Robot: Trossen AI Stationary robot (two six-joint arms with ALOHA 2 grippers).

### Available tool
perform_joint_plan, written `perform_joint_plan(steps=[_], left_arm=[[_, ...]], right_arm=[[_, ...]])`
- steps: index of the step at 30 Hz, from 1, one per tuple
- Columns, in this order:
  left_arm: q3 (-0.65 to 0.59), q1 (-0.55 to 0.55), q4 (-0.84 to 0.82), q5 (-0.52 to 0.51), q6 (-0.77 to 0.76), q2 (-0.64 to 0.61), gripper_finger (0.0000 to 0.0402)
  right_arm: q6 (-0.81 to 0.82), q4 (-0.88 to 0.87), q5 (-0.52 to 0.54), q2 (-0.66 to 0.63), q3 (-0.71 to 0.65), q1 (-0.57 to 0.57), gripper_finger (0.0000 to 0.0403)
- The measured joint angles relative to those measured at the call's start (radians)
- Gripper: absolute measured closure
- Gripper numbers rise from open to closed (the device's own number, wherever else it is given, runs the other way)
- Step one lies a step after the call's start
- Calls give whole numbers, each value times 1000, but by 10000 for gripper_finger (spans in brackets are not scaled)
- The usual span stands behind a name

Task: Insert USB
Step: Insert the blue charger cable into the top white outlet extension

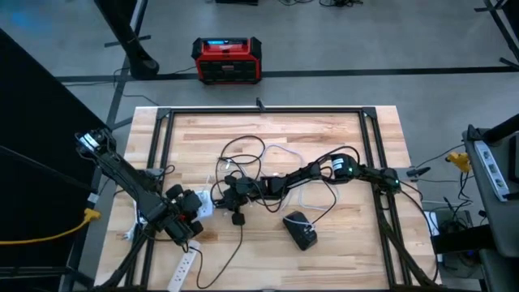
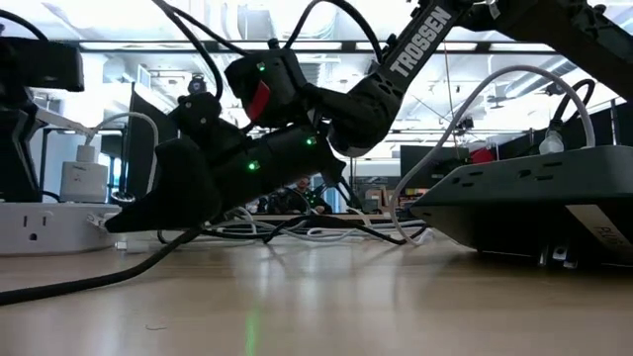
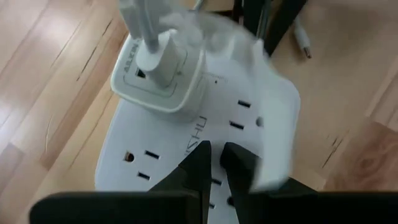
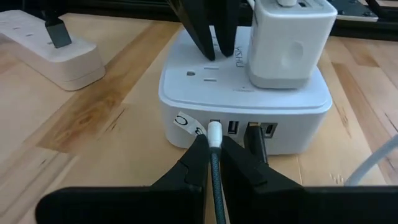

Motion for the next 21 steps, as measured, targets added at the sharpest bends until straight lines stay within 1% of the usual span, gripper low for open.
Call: perform_joint_plan(steps=[11,21], left_arm=[[0,2,75,-29,10,36,363],[0,2,89,-31,12,42,363]], right_arm=[[-36,-12,-40,5,32,4,388],[-37,-26,-60,5,37,5,388]])
